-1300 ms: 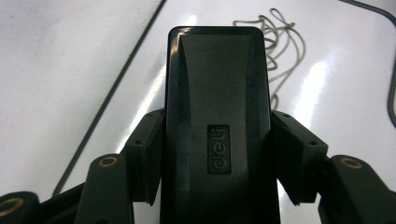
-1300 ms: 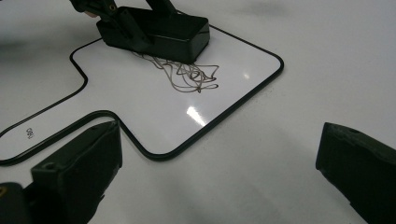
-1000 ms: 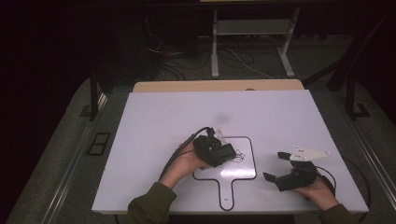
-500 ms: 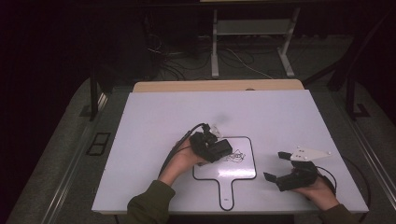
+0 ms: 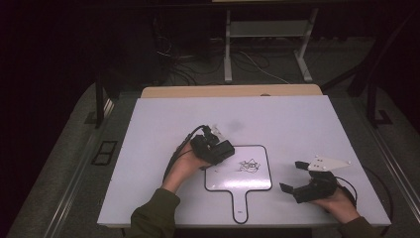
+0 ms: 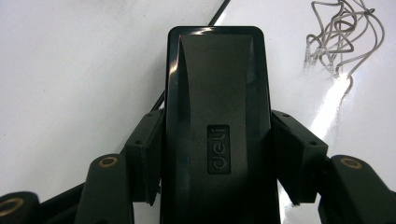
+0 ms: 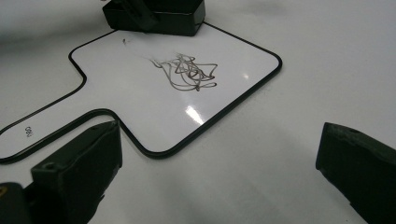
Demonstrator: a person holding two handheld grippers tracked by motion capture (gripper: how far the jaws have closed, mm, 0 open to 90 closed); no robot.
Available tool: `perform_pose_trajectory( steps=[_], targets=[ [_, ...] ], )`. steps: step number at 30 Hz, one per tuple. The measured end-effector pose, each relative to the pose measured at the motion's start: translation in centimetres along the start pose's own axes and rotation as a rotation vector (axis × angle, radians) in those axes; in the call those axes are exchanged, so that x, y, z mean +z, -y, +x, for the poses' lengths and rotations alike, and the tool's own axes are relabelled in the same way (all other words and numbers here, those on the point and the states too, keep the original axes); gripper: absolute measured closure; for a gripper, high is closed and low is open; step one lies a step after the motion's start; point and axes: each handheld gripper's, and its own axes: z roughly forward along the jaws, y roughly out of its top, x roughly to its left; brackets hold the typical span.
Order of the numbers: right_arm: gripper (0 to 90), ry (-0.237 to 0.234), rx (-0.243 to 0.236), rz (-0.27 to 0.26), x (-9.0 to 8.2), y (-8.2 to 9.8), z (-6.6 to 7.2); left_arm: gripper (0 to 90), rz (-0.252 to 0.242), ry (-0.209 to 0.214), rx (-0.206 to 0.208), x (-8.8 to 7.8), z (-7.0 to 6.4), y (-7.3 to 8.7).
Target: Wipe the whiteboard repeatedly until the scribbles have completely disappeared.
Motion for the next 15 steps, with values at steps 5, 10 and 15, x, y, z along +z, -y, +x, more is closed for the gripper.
perform_pose_trajectory(
  steps=[5,10,15],
  targets=[
    [0.0,0.001,0.000,0.001,0.1,0.0,0.0,39.7,0.007,0.016,0.023,0.0,-0.6,-0.1],
    [0.0,0.002,0.000,0.001,0.0,0.0,0.0,39.7,0.014,0.041,0.053,-0.1,-1.6,-0.1],
    [0.0,0.001,0.000,0.001,0.0,0.0,0.0,39.7,0.014,0.071,0.070,-0.4,-2.8,0.4]
  ],
)
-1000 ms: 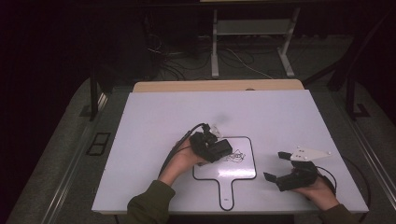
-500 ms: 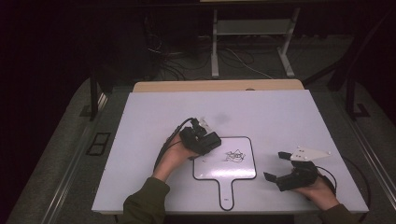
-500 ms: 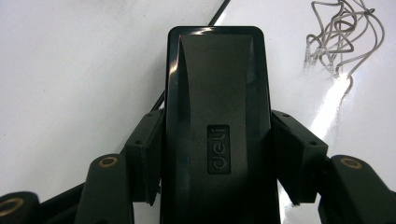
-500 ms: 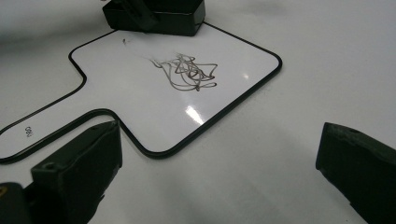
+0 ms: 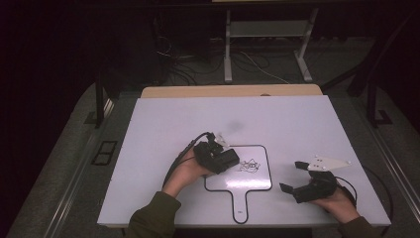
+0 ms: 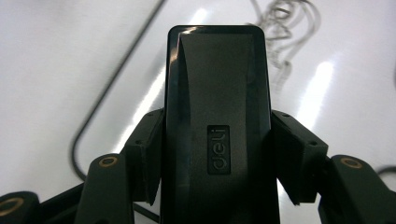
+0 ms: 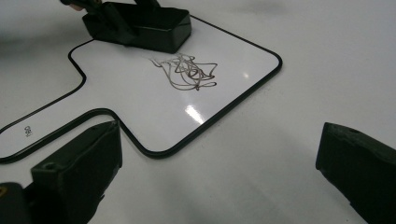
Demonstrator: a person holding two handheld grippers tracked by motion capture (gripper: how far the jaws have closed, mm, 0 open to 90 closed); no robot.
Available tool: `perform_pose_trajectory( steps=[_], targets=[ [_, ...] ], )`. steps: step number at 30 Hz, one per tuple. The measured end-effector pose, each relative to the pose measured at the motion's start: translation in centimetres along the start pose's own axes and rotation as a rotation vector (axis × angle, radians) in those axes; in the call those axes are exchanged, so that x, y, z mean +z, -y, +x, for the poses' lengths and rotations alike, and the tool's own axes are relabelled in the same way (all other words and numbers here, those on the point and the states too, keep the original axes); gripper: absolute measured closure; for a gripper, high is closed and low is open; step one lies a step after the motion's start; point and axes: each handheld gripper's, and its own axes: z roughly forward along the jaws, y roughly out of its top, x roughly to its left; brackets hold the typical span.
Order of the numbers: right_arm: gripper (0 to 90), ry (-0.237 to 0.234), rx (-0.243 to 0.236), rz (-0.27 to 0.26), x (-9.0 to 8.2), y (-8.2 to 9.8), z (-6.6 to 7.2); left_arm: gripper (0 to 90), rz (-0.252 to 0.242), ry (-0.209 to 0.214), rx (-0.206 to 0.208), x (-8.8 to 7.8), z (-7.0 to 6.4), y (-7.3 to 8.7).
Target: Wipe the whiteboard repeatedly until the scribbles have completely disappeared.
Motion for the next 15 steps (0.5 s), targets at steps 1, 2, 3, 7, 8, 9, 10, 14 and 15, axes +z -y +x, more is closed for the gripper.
perform_pose_trajectory(
  steps=[1,2,3,7,8,9,10,14,15],
  targets=[
    [0.0,0.000,0.000,0.000,0.0,0.0,0.0,39.7,0.000,0.003,0.006,-0.1,-0.2,0.1],
    [0.0,0.000,0.000,-0.001,0.0,0.0,0.0,39.7,0.001,0.003,0.009,-0.2,-0.4,0.3],
    [0.0,0.000,0.001,-0.001,0.0,0.0,0.0,39.7,0.000,-0.001,0.009,-0.2,-0.4,0.4],
    [0.0,0.000,0.000,-0.004,0.0,0.0,0.0,39.7,0.001,-0.029,-0.003,-0.4,0.1,0.6],
    [0.0,0.000,0.001,-0.003,0.0,0.0,0.0,39.7,0.001,-0.039,-0.009,-0.4,0.4,0.7],
    [0.0,0.001,0.000,-0.003,-0.1,0.0,0.0,39.7,0.000,-0.050,-0.020,-0.5,0.6,0.8],
    [0.0,0.001,0.001,-0.003,-0.1,0.0,0.0,39.7,-0.001,-0.058,-0.029,-0.5,0.9,0.9],
    [0.0,0.001,-0.002,-0.002,0.0,0.0,0.0,39.7,-0.007,-0.063,-0.052,-0.7,1.7,1.2],
    [0.0,0.001,-0.002,-0.001,0.0,0.0,0.0,39.7,-0.005,-0.069,-0.048,-0.7,1.7,1.2]
  ],
)
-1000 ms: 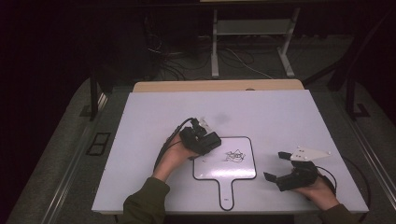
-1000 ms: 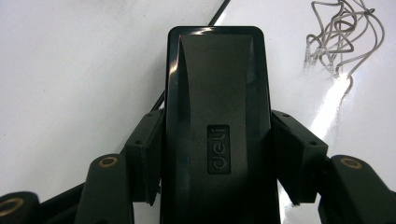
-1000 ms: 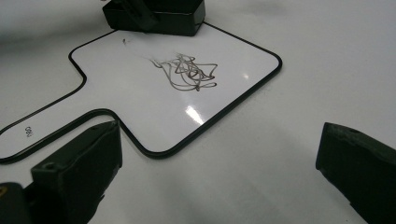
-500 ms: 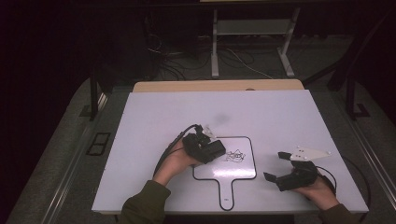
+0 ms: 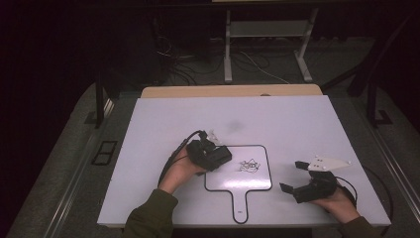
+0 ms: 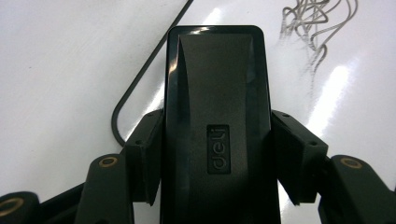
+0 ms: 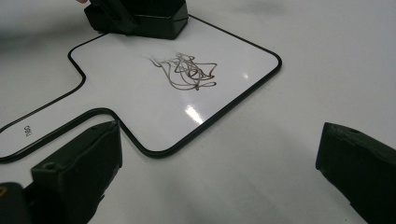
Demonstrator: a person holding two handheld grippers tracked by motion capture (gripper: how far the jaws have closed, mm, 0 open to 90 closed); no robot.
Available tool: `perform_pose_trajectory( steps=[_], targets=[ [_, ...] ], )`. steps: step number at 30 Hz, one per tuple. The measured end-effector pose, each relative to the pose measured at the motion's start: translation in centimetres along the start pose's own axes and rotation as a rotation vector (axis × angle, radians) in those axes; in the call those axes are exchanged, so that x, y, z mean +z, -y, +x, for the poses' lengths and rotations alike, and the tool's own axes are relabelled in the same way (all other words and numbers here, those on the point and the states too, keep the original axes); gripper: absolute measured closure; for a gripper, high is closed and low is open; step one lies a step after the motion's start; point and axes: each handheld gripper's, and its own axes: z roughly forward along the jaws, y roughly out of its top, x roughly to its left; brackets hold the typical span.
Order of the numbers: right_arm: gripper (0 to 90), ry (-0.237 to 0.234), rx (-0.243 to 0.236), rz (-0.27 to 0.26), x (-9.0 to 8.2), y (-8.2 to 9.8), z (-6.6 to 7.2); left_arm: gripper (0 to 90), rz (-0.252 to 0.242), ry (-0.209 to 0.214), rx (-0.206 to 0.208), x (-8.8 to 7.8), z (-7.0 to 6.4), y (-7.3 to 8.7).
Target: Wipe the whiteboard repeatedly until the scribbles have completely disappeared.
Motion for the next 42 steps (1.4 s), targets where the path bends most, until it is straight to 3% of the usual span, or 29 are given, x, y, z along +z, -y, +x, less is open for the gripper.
perform_pose_trajectory(
  steps=[9,25,34,42],
  targets=[
    [0.0,-0.003,-0.003,0.002,0.0,0.0,0.0,39.7,0.012,-0.030,-0.006,-0.1,0.6,-0.1],
    [0.0,0.000,-0.004,0.006,0.1,0.0,0.0,39.6,0.015,0.080,0.091,1.0,-3.0,-1.9],
    [0.0,0.003,-0.006,0.010,0.1,0.0,0.0,39.7,0.015,0.049,0.079,1.8,-2.1,-3.2],
    [0.0,0.005,-0.001,0.011,0.1,0.0,0.0,39.7,0.017,0.063,0.064,2.4,-1.7,-4.1]
  ],
)
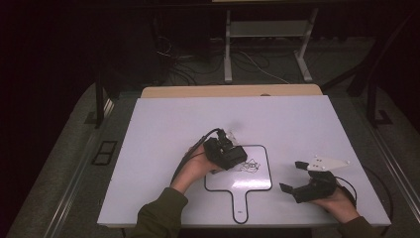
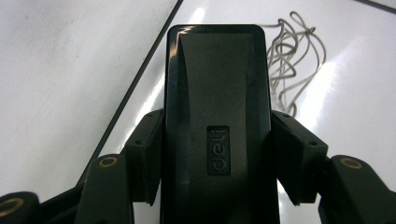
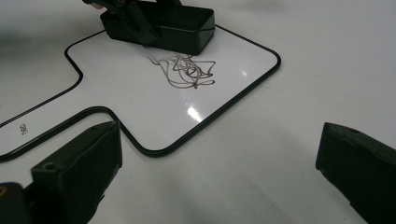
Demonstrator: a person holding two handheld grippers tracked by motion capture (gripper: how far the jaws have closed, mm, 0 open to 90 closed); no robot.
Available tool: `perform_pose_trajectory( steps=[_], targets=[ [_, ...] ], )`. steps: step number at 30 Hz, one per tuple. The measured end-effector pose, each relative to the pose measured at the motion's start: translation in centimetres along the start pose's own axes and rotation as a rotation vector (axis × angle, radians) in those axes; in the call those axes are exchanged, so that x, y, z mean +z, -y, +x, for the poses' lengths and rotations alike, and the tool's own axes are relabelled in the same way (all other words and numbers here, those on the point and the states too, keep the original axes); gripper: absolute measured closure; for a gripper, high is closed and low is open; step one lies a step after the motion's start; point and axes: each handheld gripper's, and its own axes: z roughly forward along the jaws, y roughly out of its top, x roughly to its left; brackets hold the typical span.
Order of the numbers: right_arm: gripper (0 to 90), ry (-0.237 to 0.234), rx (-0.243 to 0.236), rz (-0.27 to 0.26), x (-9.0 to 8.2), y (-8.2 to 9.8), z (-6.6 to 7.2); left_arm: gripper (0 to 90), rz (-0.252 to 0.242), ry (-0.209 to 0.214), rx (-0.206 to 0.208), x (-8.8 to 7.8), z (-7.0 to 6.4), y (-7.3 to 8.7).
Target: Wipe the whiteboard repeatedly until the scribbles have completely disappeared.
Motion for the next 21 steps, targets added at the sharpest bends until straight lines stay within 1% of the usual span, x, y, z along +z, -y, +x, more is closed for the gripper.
perform_pose_trajectory(
  steps=[1,2,3,6,8,10,11,12,15,16,18,19,21],
  targets=[
    [0.0,0.000,0.001,-0.001,0.0,0.0,0.0,39.7,-0.004,0.003,-0.004,0.1,-0.2,-0.1],
    [0.0,0.000,-0.001,0.000,0.0,0.0,0.0,39.7,-0.002,0.008,0.014,0.2,-0.4,-0.3],
    [0.0,-0.001,-0.001,0.001,0.0,0.0,0.0,39.7,0.001,0.016,0.017,0.3,-0.7,-0.5],
    [0.0,-0.003,0.000,0.001,0.0,0.0,0.0,39.7,0.005,0.028,0.045,0.5,-1.6,-0.9],
    [0.0,-0.002,0.001,0.001,0.0,0.0,0.0,39.7,0.004,0.038,0.050,0.6,-2.1,-1.1],
    [0.0,-0.002,-0.001,0.001,0.0,0.0,0.0,39.7,0.003,0.054,0.062,0.7,-2.5,-1.2],
    [0.0,-0.003,-0.002,0.000,0.0,0.0,0.0,39.7,0.005,0.055,0.075,0.7,-2.6,-1.3],
    [0.0,-0.003,-0.001,0.002,0.0,0.0,0.1,39.7,0.005,0.055,0.070,0.7,-2.7,-1.4],
    [0.0,-0.001,-0.001,0.001,0.0,0.0,0.0,39.7,-0.003,0.050,0.060,0.8,-2.2,-1.4],
    [0.0,-0.001,-0.001,0.001,0.0,0.0,0.0,39.7,-0.003,0.047,0.048,0.9,-2.0,-1.4],
    [0.0,0.001,0.000,0.001,0.0,0.0,0.0,39.7,0.000,0.030,0.058,0.9,-1.2,-1.6],
    [0.0,0.003,0.000,0.000,0.0,0.0,0.0,39.7,0.006,0.016,0.078,0.9,-0.7,-1.7],
    [0.0,0.003,0.001,-0.003,0.0,0.0,-0.1,39.7,0.025,0.006,0.066,0.9,-0.2,-1.8]
  ],
)
